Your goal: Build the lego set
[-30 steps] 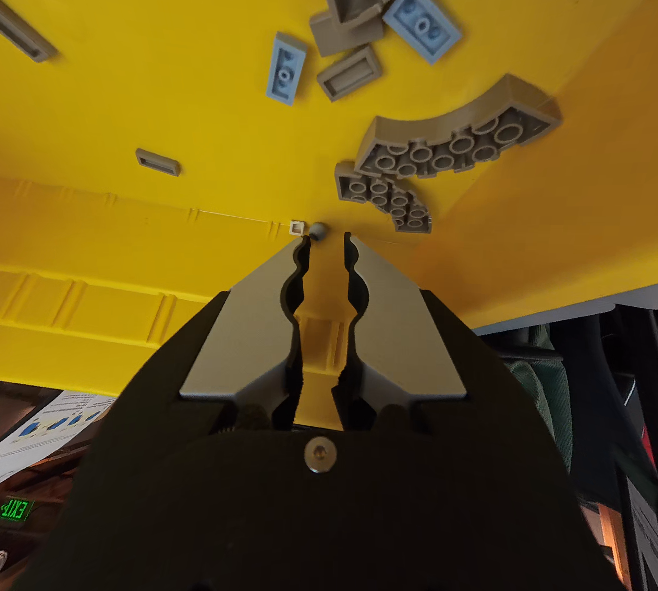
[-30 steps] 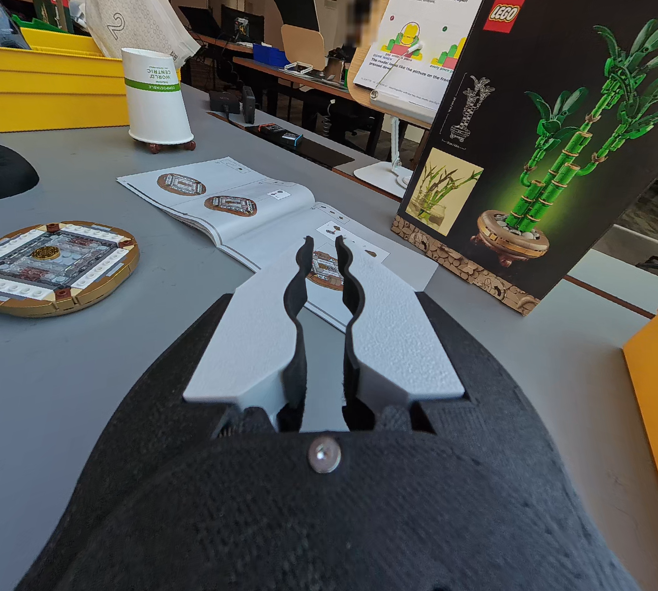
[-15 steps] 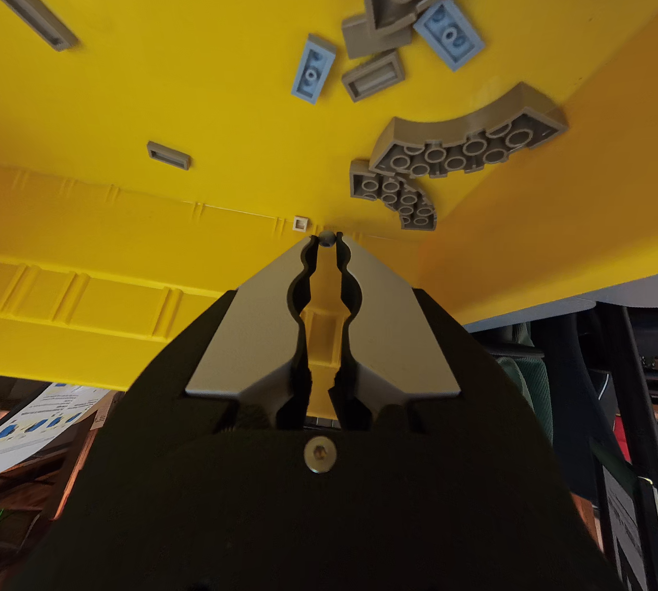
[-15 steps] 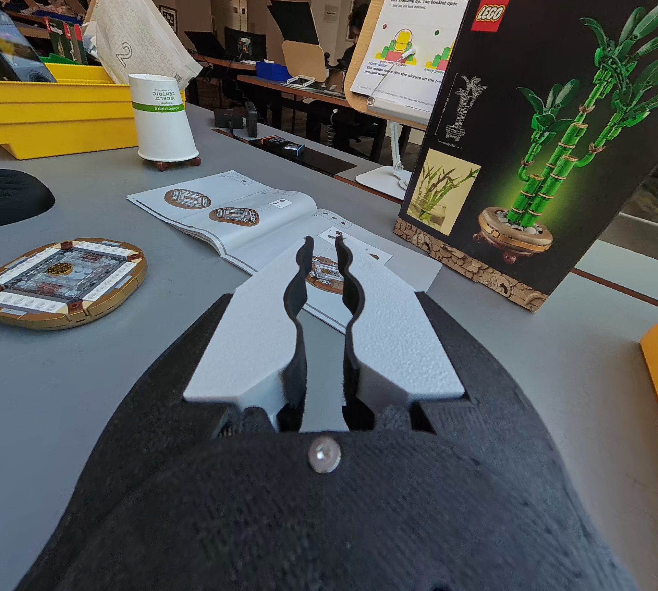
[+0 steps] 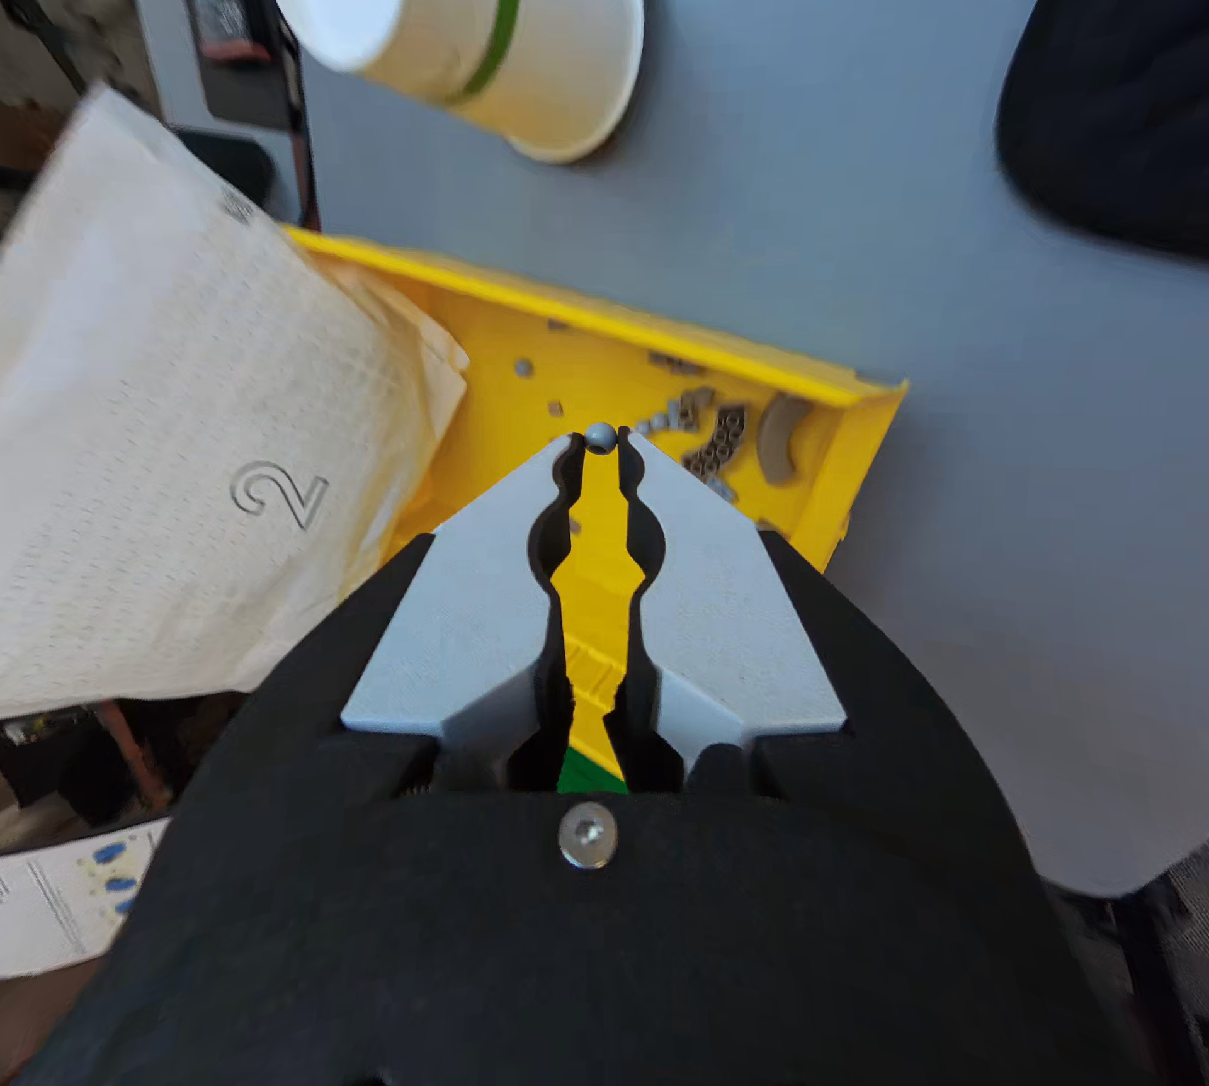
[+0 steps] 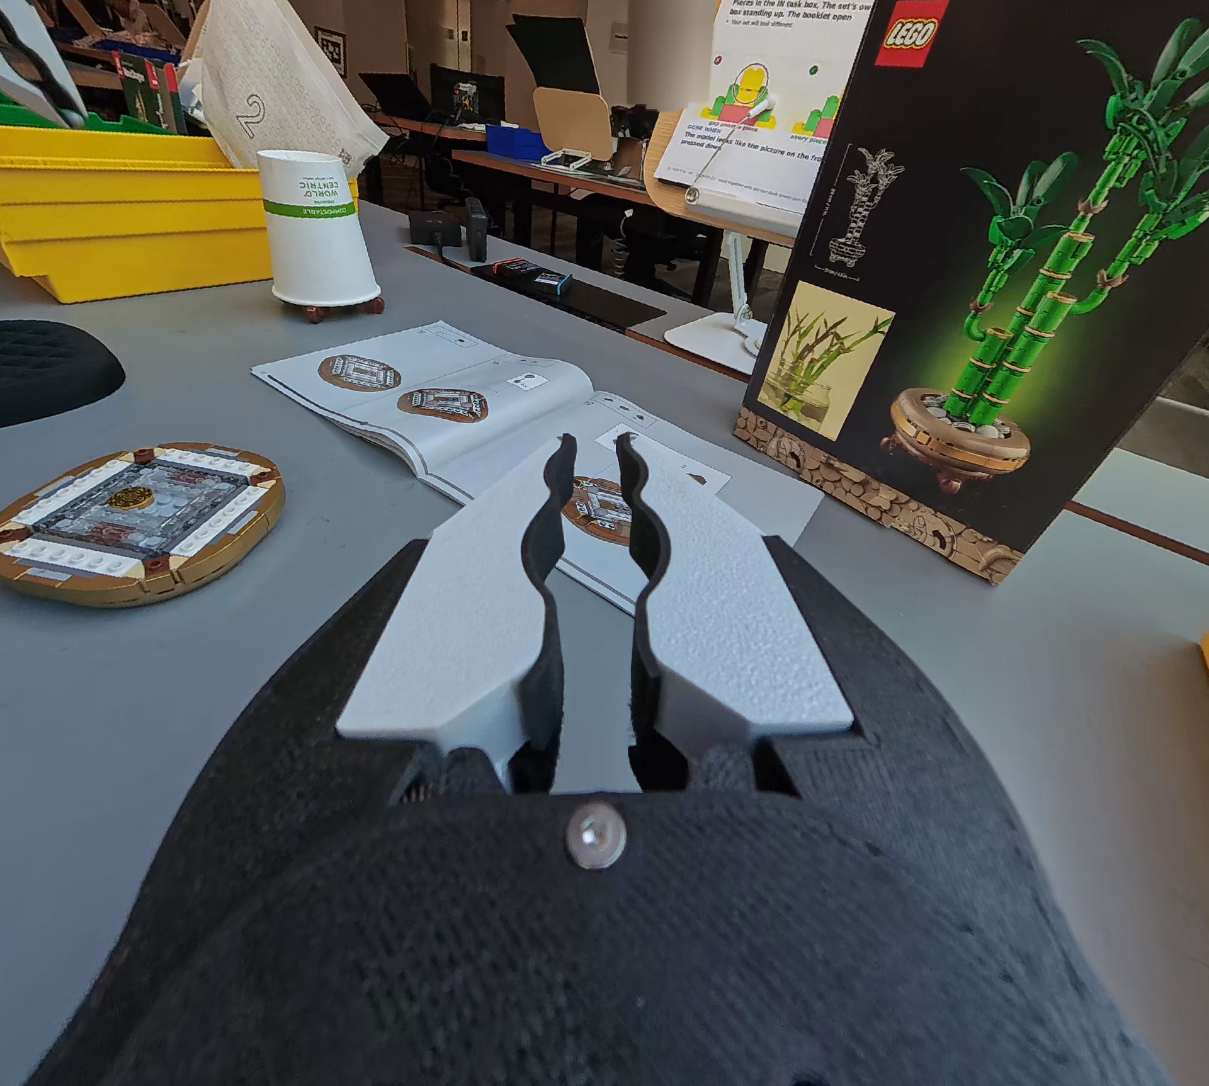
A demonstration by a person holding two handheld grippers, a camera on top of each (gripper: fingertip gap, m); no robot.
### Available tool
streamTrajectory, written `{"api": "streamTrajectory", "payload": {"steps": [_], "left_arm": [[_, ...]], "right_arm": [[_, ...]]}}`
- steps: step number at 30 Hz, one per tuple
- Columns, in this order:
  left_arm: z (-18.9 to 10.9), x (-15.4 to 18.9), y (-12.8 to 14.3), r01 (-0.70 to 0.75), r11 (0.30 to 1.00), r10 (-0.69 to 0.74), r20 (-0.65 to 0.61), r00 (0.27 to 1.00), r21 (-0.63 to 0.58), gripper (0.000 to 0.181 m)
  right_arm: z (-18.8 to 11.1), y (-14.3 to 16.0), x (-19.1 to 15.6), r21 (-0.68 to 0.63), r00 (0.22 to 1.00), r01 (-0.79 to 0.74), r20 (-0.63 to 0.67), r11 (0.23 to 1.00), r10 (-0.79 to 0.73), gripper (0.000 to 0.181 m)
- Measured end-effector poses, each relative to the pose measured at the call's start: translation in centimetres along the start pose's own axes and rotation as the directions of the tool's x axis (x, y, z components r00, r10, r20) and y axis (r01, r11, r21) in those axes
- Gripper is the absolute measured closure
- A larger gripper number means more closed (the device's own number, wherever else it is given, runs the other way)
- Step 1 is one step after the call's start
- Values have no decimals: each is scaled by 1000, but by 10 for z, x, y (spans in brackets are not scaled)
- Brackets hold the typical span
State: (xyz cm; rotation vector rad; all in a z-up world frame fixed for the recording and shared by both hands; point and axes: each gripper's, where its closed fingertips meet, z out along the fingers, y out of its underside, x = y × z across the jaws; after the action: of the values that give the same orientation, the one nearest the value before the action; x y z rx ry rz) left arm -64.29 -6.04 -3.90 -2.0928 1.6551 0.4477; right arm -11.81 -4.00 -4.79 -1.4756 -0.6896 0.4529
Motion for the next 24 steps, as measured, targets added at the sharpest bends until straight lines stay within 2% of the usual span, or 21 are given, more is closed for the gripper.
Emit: {"api": "streamTrajectory", "payload": {"steps": [5, 7, 10, 13, 16, 19, 24], "left_arm": [[-30, 26, -113, -48, 962, 50, -3, 999, 269, 173], [-33, 47, -169, -17, 919, 52, -80, 995, 393, 173], [-18, 77, -243, 20, 884, 67, -169, 983, 468, 173], [10, 105, -303, 2, 875, 129, -236, 963, 484, 173], [43, 123, -340, 4, 913, 150, -345, 927, 407, 173], [65, 137, -365, 13, 951, 133, -446, 885, 308, 173], [84, 153, -386, -85, 966, 189, -441, 877, 244, 173]], "right_arm": [[0, -1, -2, 2, 1000, 5, 9, 1000, -5, 169], [1, 0, -2, -3, 1000, 4, 10, 1000, -4, 168], [0, 0, -2, -2, 1000, 3, 5, 1000, -3, 168], [-3, -1, 0, 7, 1000, 0, -3, 1000, 0, 168], [-6, -4, 1, 20, 1000, 1, -12, 1000, -1, 168], [-10, -8, 2, 38, 1000, 11, -23, 999, -10, 168], [-12, -10, 4, 49, 1000, 9, -20, 999, -8, 168]]}}
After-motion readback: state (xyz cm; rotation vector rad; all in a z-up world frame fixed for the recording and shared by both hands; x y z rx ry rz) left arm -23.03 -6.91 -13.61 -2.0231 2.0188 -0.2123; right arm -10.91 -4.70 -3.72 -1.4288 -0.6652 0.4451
